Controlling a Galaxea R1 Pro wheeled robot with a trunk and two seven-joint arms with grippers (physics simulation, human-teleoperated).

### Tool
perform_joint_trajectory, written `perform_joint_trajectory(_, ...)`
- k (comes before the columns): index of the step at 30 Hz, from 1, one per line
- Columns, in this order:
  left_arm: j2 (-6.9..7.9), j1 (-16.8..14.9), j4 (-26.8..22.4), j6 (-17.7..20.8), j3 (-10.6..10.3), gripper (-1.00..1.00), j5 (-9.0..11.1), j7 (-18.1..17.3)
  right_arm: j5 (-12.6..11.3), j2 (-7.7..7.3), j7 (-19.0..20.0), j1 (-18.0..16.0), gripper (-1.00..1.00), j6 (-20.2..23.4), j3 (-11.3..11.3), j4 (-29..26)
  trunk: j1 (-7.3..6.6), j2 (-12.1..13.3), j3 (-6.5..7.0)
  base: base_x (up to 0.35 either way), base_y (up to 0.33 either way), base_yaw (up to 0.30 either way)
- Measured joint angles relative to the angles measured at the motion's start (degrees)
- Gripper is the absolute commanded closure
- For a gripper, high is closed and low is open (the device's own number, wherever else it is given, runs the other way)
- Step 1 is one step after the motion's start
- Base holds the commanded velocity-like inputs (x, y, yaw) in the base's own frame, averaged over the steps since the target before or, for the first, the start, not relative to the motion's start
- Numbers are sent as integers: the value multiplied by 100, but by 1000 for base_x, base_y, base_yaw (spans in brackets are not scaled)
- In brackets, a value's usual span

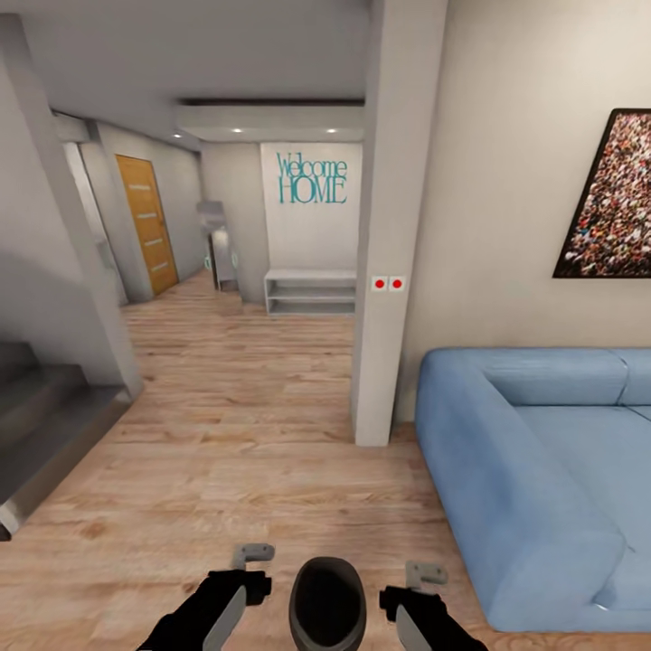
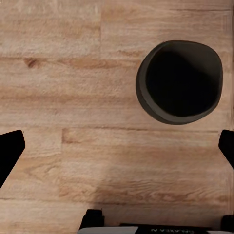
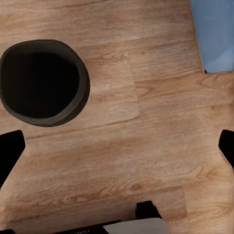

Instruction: Place each of the two pumpkins and all three candles from the living room inside a cabinet in the living room (use any cabinet), then make sure every cabinet is closed, and position the cauldron so it is next to a table in the living room.

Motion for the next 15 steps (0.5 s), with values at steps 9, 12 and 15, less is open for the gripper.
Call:
perform_joint_trajectory(9,-19,-249,289,31,8,-100,73,-25,49,188,4,-247,-100,321,164,14,0,0,0,310,-136,0)
perform_joint_trajectory(12,-10,-253,380,15,7,-100,79,-104,50,210,8,-259,-100,356,220,14,0,0,0,310,-112,0)
perform_joint_trajectory(15,-3,-251,506,-23,5,-100,82,-357,52,221,128,-260,-100,365,372,11,1,0,0,259,-55,0)
